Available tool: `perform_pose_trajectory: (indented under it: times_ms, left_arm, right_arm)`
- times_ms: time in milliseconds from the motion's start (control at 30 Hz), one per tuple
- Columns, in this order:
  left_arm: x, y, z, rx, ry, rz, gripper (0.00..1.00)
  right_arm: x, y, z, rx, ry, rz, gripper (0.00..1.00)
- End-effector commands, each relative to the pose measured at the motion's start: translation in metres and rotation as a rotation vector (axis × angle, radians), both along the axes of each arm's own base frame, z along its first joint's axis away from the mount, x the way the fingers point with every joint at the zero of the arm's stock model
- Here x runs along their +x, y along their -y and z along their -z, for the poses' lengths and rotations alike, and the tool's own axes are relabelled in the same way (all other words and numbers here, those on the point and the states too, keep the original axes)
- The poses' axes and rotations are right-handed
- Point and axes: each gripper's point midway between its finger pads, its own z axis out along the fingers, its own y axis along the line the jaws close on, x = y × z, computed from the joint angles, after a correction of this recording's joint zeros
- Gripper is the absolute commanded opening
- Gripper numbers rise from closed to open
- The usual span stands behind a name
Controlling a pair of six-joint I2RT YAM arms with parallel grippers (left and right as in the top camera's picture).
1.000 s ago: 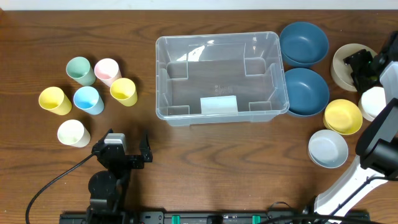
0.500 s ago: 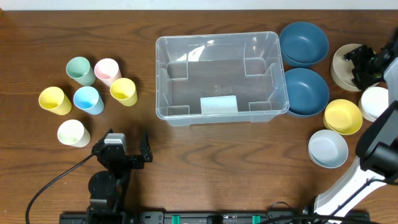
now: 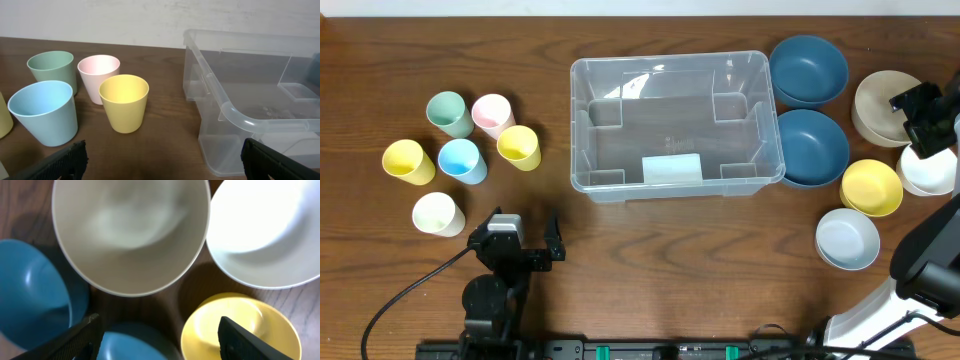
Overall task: Pack container
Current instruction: 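Move the right gripper to the beige bowl and grasp its rim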
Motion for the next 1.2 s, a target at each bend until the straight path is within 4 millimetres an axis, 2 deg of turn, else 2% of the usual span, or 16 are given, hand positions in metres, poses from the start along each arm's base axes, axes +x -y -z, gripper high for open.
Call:
perform_pose_trajectory:
  times_ms: [0,300,600,667,767,833,933,1167]
  left_arm:
    - [-0.002,0.000,0.014,0.014,-0.044,0.007,0.98]
    - [-0.002,0.000,0.014,0.014,-0.044,0.007,0.98]
    - [-0.002,0.000,0.014,0.014,-0.044,0.007,0.98]
    - [-0.002,0.000,0.014,0.014,-0.044,0.007,0.98]
    - [-0.002,0.000,0.014,0.014,-0.044,0.007,0.98]
    - [-0.002,0.000,0.014,0.014,-0.044,0.007,0.97]
    - [-0.002,0.000,0.014,0.014,-0.044,0.007,0.98]
    - [-0.002,0.000,0.014,0.014,-0.044,0.007,0.98]
  right_arm:
    - [-0.009,0.006,0.024,-0.012,-0.049,0.043,0.73]
    - [-0.001,0.009,0.066,-0.018,-0.012,0.045,0.67]
    - [0.015,0.017,0.083,-0.044,0.031,0.026,0.56]
    - [0.016,0.018,0.086,-0.046,0.030,0.025,0.50]
    - [0.018,0.019,0.091,-0.050,0.032,0.018,0.32]
    - [0.020,0.020,0.090,-0.054,0.037,0.017,0.15]
    - [0.024,0.022,0.088,-0.066,0.052,0.003,0.01]
    - [0.027,0.024,0.087,-0.075,0.065,-0.002,0.01]
